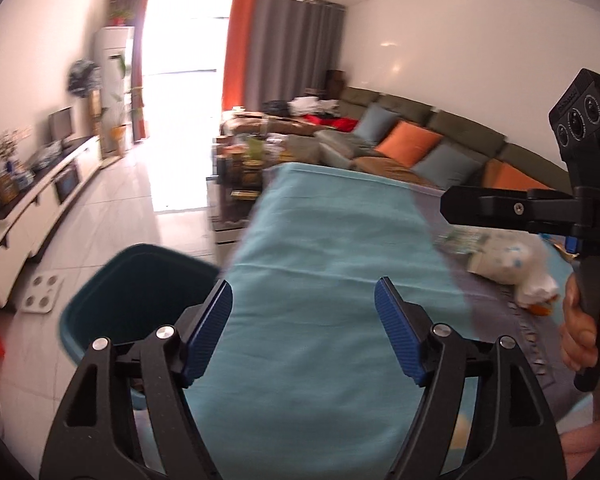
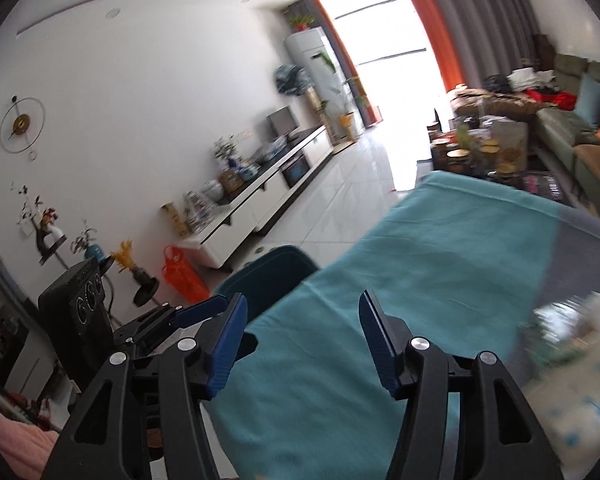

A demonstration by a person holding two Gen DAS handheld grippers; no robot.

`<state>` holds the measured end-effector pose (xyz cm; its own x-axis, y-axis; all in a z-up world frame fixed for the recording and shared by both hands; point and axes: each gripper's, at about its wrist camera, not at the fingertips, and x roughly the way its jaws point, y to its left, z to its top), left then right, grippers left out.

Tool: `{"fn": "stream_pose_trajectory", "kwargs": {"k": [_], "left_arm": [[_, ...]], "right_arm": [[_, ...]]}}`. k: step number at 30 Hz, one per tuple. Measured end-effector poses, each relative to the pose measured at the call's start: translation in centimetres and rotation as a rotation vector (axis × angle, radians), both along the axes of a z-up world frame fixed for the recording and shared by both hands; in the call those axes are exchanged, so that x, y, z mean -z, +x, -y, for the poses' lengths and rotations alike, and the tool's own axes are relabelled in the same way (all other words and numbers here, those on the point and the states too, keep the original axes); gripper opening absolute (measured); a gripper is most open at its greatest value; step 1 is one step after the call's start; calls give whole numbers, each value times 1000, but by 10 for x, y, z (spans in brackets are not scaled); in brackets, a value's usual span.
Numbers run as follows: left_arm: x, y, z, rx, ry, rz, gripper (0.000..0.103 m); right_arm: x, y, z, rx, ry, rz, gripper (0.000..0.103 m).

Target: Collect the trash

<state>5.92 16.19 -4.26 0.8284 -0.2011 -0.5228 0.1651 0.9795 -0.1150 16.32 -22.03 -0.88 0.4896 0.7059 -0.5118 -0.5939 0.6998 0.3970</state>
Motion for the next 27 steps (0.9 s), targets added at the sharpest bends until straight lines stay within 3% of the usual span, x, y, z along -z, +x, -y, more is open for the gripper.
{"fn": "stream_pose_trajectory", "kwargs": {"k": [7,13,22,27], "left_arm": [[1,-4,93,251,-19,-15,73],[6,-8,155,437,-48,-44,73],[20,7,219,565,-61,-130,72],[26,18,231,567,-68,-183,63]], "right_arm": [[0,-21,113,282,12,4,56],[13,-28,178,447,37,-30,56],[43,-23,205,479,94,-106,56],[55,-9,211,470,138,-142,56]]}}
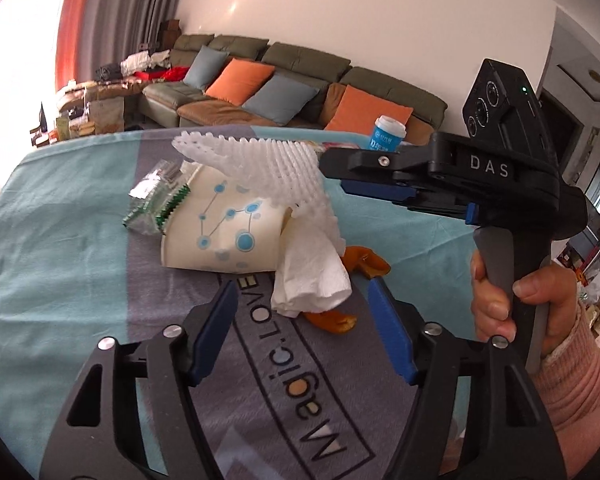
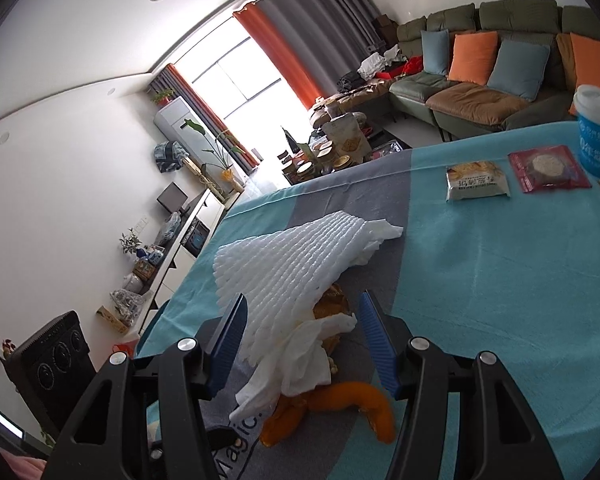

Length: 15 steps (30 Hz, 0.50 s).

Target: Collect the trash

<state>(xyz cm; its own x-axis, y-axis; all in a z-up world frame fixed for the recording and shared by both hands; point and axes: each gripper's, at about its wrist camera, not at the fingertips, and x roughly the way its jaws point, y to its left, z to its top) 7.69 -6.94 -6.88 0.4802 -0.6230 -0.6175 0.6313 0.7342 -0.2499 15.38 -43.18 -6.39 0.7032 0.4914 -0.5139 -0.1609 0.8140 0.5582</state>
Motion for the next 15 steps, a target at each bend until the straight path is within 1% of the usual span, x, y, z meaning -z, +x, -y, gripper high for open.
{"fn": "stream_pose_trajectory", "kwargs": {"k": [2,5,7,8,9,10,11,12,13,14,15], "left_arm": [[3,5,5,-5,-6,-20,61],[6,9,8,-14,-20,-44,53],[9,12,9,-7,-22,-57,41],[10,12,10,-1,-22,-63,37],[11,14,11,5,-21,-67,29],[11,14,14,10,-21,-72,22],[12,14,15,15,-23,-77,19],[12,14,15,18,-27,-80,16],[12,13,13,16,-34,-80,11],[12,13,11,11,-39,-78,8],[12,11,10,11,-44,-76,5]], "right_arm": [[3,7,0,-6,21,-6,56],[7,16,-3,-14,39,-19,56],[11,21,-5,-24,61,-34,56],[12,22,-5,-27,71,-38,56],[13,23,-5,-29,80,-41,54],[15,23,-4,-32,92,-42,47],[15,23,-3,-32,102,-42,41],[15,22,-2,-30,111,-40,30],[16,21,-1,-31,117,-37,27],[16,19,0,-32,122,-33,24],[16,17,1,-32,123,-28,18]]}}
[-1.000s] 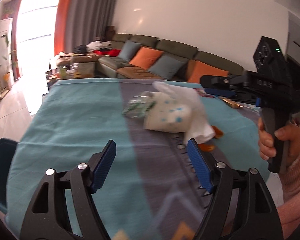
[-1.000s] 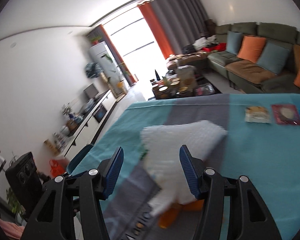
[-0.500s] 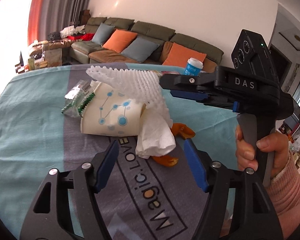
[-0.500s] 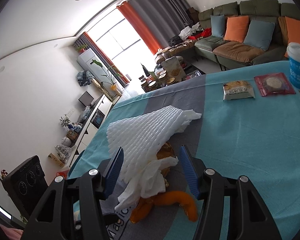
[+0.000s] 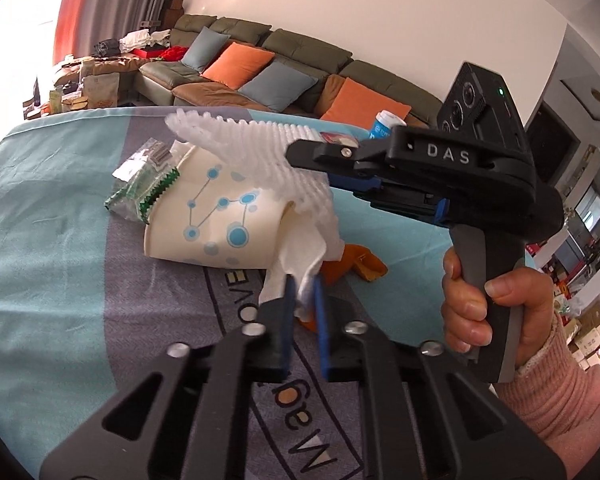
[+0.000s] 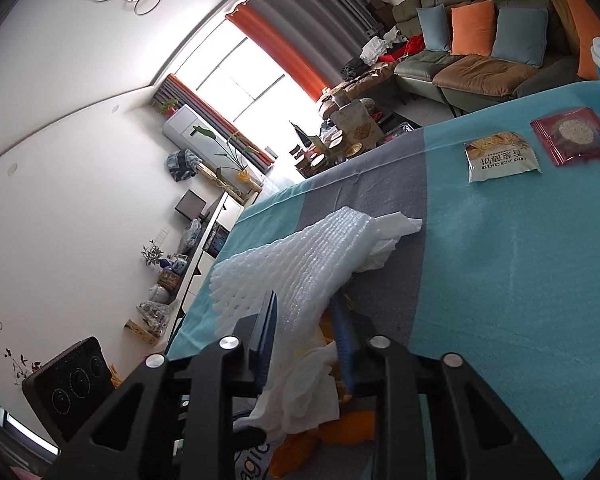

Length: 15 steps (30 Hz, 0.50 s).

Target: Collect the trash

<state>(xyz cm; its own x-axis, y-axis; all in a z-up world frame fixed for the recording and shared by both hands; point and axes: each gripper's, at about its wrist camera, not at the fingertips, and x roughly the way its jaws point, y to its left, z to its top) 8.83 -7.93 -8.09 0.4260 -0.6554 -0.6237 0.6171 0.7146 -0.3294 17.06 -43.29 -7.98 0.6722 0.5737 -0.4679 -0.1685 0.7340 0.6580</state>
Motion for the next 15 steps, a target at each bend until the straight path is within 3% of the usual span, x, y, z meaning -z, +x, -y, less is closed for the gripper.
{"fn": "stream_pose_trajectory", "kwargs": {"k": [4,15], "left_arm": [[-4,-8,-7,-10,-16,21,4],[-22,-28,-49,-40,-36,97,4]], "right_arm": [[-9,-8,3,5,6,35,11],[-37,-27,3,11,1,134,11]]}}
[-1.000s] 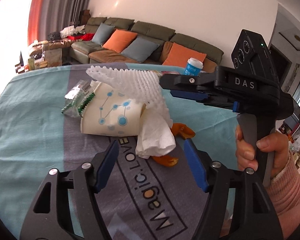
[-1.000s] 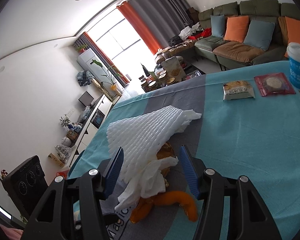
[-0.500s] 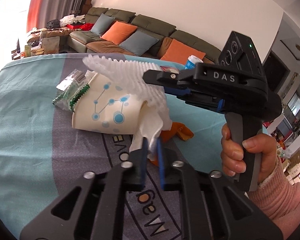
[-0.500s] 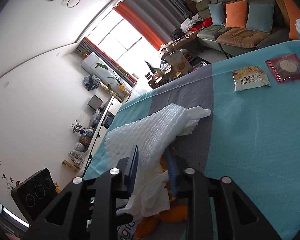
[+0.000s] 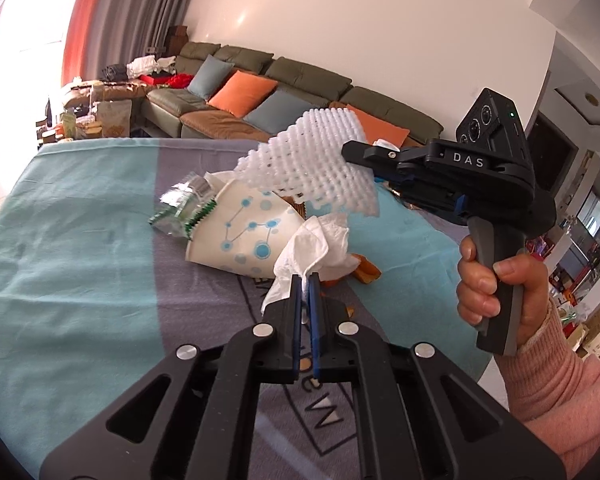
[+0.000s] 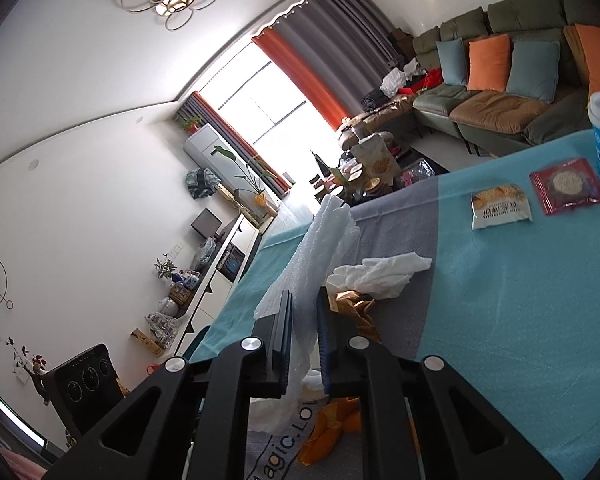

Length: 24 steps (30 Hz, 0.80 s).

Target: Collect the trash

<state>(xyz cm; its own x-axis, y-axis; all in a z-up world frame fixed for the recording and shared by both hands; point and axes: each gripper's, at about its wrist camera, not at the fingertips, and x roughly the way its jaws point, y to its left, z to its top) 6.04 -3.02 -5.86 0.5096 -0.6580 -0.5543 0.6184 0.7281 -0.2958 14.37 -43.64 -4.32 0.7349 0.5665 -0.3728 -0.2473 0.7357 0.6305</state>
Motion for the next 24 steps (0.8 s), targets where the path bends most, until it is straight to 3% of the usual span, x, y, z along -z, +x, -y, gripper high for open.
{"fn": "stream_pose_trajectory", "kwargs": {"k": [24], "left_arm": [[-24,-24,-70,-212,58,97,4]], "right_arm": [[-14,4,-40,-111,-36,60,11]]}}
